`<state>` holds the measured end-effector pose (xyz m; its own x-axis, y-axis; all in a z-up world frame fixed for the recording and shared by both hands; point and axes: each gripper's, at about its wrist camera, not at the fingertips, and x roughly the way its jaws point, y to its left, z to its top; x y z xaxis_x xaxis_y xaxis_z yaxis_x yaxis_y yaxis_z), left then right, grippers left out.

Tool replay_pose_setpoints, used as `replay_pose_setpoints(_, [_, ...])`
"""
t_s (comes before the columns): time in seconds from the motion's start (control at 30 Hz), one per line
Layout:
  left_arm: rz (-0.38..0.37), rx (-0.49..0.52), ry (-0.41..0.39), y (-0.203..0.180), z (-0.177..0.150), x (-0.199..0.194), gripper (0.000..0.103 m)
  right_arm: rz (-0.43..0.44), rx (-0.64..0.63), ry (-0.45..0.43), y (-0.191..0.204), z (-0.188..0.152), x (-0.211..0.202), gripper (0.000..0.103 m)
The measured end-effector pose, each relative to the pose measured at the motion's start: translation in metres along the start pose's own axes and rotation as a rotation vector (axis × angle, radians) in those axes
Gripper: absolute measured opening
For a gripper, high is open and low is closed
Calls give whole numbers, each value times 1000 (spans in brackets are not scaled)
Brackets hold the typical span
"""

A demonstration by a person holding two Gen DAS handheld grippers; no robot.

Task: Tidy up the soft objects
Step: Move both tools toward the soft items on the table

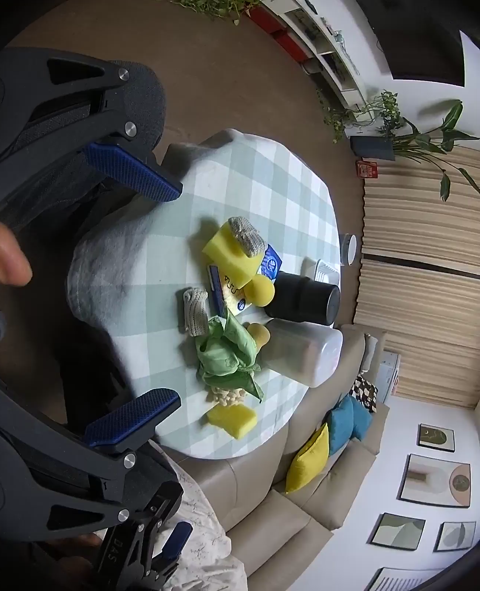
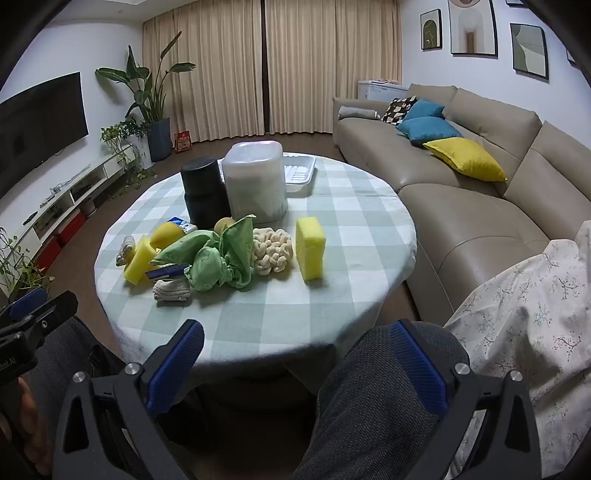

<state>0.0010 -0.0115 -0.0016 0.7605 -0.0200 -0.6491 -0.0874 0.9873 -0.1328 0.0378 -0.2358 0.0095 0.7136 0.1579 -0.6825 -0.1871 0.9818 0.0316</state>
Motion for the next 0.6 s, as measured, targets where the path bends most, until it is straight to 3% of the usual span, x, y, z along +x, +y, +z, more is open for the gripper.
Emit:
replay_pose_setpoints(0.03, [-27,-59,-2,14,0,1,103,0,0,0,0,0,0,103])
replay_pose_setpoints(0.1, [-27,-61,2,16,-1,2,103,0,0,-1,0,0,0,103])
replay_pose_setpoints(0.6, [-42,-18,15,9,1,7,103,-5,-3,5,0,-1,3,103])
